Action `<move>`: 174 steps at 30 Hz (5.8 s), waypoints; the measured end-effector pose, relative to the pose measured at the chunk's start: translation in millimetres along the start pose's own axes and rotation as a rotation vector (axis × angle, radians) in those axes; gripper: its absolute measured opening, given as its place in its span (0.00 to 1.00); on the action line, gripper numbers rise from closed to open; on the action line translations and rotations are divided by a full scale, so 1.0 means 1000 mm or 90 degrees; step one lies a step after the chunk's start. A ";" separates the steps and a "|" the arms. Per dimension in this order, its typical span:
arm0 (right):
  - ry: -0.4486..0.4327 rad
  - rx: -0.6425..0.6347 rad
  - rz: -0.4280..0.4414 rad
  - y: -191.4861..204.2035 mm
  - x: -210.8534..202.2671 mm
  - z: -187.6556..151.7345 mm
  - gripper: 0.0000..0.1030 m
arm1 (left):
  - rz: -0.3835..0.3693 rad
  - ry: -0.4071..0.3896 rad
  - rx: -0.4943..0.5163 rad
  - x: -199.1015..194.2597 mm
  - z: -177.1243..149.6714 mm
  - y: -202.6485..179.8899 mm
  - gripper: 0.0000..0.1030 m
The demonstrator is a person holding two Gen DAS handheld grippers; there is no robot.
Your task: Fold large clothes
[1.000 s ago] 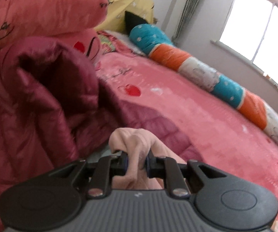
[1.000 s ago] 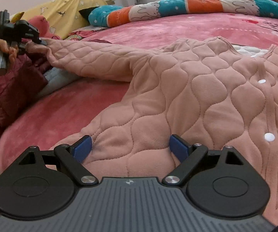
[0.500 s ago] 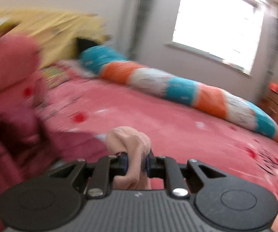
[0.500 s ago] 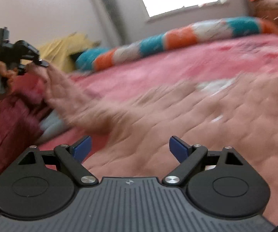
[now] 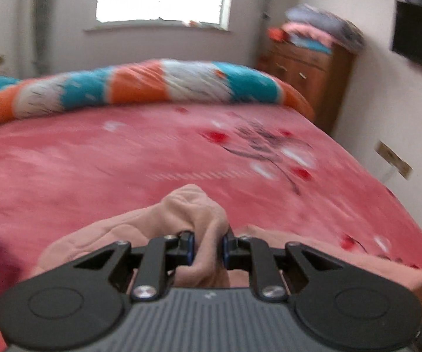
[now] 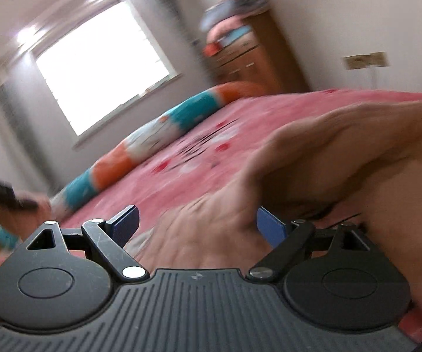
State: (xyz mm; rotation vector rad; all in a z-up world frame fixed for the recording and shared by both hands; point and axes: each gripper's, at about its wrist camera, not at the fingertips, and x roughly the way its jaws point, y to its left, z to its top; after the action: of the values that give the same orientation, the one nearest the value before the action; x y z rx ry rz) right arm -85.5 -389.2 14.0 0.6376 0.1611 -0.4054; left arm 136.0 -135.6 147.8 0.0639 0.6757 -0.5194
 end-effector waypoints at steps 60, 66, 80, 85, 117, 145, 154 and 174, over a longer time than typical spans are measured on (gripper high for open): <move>0.230 -0.213 0.012 0.050 0.136 -0.031 1.00 | 0.124 -0.043 0.035 0.053 -0.143 0.078 0.32; 0.212 -0.191 0.032 0.046 0.124 -0.025 1.00 | 0.159 -0.029 0.030 0.030 -0.134 0.066 0.38; 0.126 -0.039 0.014 0.022 -0.035 0.003 1.00 | 0.095 -0.045 -0.001 -0.106 -0.192 0.028 0.66; 0.114 0.014 -0.031 -0.008 -0.077 0.010 1.00 | 0.067 -0.028 0.003 -0.145 -0.217 0.020 0.70; -0.046 0.372 0.069 -0.152 -0.233 0.051 1.00 | 0.055 -0.062 0.069 -0.291 -0.260 0.007 0.92; -0.011 0.673 0.051 -0.159 -0.151 0.044 1.00 | 0.021 -0.002 -0.070 -0.199 -0.257 0.059 0.92; -0.060 1.004 0.084 -0.195 -0.126 -0.008 1.00 | -0.012 -0.002 -0.100 -0.176 -0.247 0.070 0.92; -0.013 0.789 -0.065 -0.194 -0.102 0.036 0.32 | -0.080 -0.066 -0.164 -0.131 -0.220 0.093 0.92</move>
State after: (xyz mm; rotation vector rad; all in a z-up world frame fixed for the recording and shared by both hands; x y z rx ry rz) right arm -257.5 -520.1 -35.6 1.8475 -0.1065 -0.5970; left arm -33.6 51.0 45.2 -0.2472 0.6428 -0.5480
